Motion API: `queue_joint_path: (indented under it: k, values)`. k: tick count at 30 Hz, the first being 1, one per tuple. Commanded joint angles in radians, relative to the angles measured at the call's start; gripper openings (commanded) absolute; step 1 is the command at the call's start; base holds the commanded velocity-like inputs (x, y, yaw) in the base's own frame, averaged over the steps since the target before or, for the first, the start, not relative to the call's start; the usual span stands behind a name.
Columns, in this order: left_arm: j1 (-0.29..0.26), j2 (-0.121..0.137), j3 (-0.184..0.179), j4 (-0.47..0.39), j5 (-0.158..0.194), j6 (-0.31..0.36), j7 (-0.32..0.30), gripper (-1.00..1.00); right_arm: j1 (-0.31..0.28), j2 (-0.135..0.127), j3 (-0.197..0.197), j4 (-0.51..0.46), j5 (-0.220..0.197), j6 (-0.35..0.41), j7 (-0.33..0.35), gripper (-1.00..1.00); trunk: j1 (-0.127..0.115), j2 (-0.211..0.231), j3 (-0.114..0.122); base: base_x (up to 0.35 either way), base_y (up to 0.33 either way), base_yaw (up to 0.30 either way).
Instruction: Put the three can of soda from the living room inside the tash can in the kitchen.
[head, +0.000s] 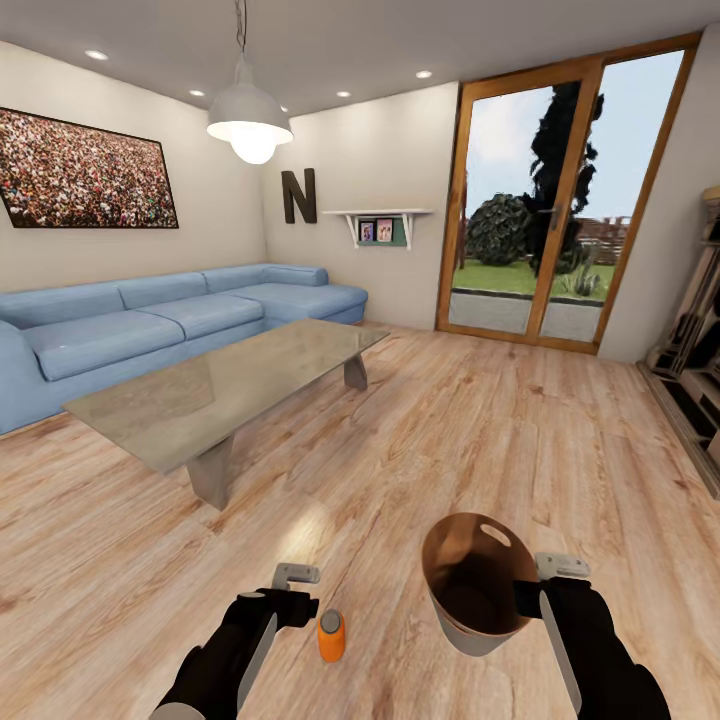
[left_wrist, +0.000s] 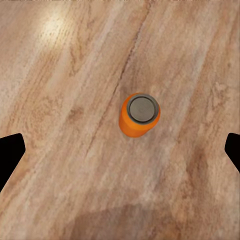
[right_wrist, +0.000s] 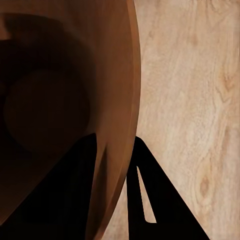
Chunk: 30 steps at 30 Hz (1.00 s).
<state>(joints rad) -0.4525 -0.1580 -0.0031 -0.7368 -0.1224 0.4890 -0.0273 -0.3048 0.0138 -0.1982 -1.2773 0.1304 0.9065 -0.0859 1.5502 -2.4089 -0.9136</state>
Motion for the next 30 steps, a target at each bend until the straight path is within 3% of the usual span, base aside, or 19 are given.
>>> queue_joint_path:
  k: [1, 5, 30]
  values:
    - [0.000, 0.000, 0.000, 0.000, 0.000, 0.000, 0.000, 1.00, 0.000, 0.000, 0.000, 0.000, -0.006, -0.001, 0.002, -1.00, 0.000, 0.000, 0.000, 0.000, 0.000, 0.000]
    - [0.000, 0.000, -0.001, -0.001, 0.001, 0.000, -0.003, 1.00, 0.000, 0.000, 0.000, 0.000, -0.006, -0.001, 0.002, -1.00, 0.015, -0.028, -0.012, 0.000, 0.000, 0.000]
    - [0.000, 0.000, -0.001, 0.000, 0.000, -0.003, -0.006, 1.00, 0.000, -0.011, -0.001, 0.000, -0.006, 0.002, 0.002, -1.00, 0.015, -0.028, -0.042, 0.000, 0.000, -0.056]
